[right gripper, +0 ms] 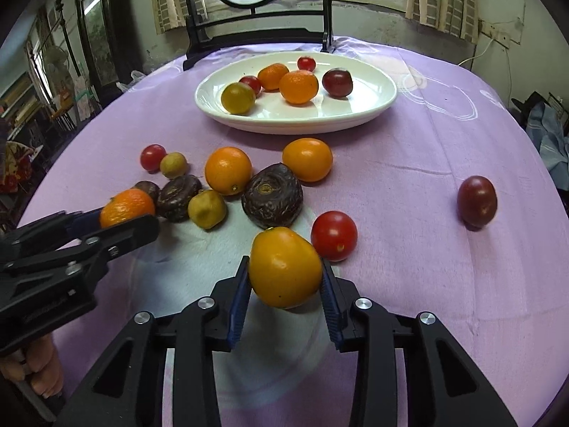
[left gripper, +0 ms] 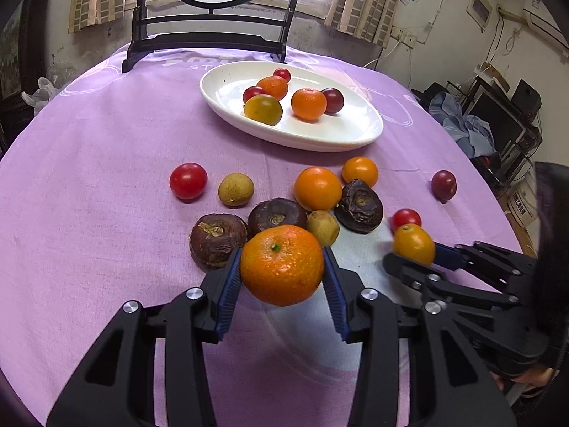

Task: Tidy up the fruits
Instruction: 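Grasp the yellow tomato with the right tool while the left holds the tangerine, then carry the tangerine and yellow tomato over the white plate with both tools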

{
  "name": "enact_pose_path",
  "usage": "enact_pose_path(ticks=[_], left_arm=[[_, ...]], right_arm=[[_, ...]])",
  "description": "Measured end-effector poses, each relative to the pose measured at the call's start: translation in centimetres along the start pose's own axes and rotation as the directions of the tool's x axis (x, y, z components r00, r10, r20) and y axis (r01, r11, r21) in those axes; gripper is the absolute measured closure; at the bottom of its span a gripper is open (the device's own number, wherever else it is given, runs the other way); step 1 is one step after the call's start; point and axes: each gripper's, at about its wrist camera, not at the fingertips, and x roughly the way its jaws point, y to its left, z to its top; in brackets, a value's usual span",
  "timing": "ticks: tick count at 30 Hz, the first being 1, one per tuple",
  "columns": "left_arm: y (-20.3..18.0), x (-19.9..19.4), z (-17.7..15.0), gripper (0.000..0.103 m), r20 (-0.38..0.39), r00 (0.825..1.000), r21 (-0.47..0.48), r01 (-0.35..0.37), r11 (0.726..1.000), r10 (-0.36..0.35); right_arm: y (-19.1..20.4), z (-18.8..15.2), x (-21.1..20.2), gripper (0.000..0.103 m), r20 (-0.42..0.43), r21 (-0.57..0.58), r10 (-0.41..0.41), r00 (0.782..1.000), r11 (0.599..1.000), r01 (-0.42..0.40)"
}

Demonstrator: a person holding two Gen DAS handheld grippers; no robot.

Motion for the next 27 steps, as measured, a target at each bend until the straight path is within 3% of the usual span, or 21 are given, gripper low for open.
enact_pose_path(ticks=[5, 9, 15, 20, 27], left_arm=[[-0.4, 0.1, -0.1, 0.060, -0.033, 0.999, -0.010, 0.018, 1.000, -0.019], [-1.3, -1.3, 0.2, 0.060, -0.011, 0.999, 0.010, 0.033, 0.999, -0.033], [-2.2, -3.3, 4.3, 0.060, 0.029, 0.999, 0.073, 0.018, 0.997, -0.021], [-1.6, -2.0, 8.7, 0.060, 0.056, 0.998, 0.067, -0.023, 0.998, 0.019], [0.8, 2.8, 13.9, 0.060, 0.022, 0.997, -0.002, -0.073, 0.997, 0.073]], right_arm=[[-0.4, -0.7, -3.2, 0.066, 0.073, -0.016, 0.010, 0.997, 1.000, -0.009], [-1.0, -0.2, -5.2, 0.066, 0.127, -0.031, 0.017, 0.992, 0.999, -0.013], [-1.1, 2.4, -6.5, 0.066, 0.193, -0.078, -0.005, 0.981, 0.997, 0.021], [-0.5, 5.8, -5.6, 0.066, 0.232, -0.101, -0.001, 0.973, 0.995, 0.025], [0.0, 10.3, -0.2, 0.066, 0.165, -0.111, -0.034, 0.986, 0.992, 0.052]])
